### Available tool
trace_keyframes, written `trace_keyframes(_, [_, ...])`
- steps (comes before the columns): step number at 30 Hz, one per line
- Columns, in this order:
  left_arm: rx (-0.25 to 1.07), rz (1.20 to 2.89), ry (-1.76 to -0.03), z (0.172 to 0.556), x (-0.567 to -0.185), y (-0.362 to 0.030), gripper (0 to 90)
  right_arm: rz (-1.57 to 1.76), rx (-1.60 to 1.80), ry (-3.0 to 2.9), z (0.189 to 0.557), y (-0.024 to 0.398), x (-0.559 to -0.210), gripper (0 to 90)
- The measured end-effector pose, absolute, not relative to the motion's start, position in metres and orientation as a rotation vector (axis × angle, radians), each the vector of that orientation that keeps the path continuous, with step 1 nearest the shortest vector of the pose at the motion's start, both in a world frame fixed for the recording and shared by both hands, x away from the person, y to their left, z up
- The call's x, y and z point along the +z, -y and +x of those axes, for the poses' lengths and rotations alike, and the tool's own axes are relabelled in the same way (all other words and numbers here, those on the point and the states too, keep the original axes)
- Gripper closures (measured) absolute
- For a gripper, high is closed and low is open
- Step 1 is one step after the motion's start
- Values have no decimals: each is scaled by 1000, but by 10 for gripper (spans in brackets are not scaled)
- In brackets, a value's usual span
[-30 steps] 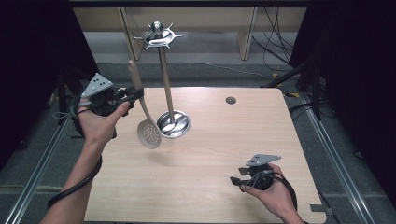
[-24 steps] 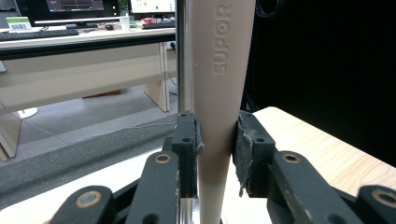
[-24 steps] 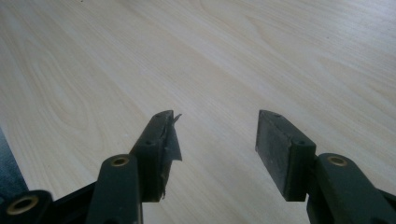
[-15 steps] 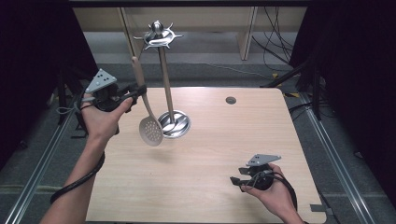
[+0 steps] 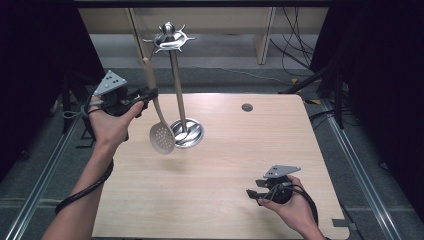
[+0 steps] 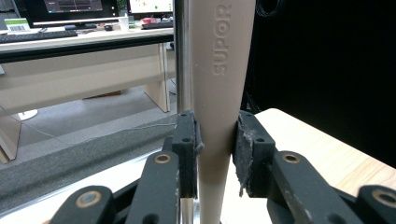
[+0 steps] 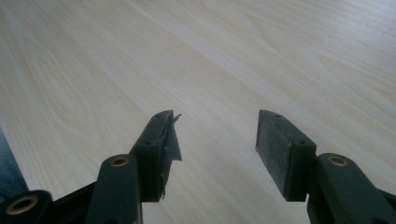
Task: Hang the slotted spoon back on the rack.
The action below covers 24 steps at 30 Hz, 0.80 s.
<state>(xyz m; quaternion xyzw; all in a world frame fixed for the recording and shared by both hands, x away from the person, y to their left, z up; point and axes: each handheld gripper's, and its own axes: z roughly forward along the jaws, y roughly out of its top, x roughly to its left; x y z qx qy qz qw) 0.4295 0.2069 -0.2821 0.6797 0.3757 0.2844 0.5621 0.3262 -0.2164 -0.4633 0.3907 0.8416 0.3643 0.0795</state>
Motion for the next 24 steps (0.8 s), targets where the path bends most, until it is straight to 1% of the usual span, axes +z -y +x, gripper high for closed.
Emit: trace_keyframes(24, [676, 1616, -890, 441, -274, -200, 712, 1149, 1110, -2506, 327, 216, -465, 474])
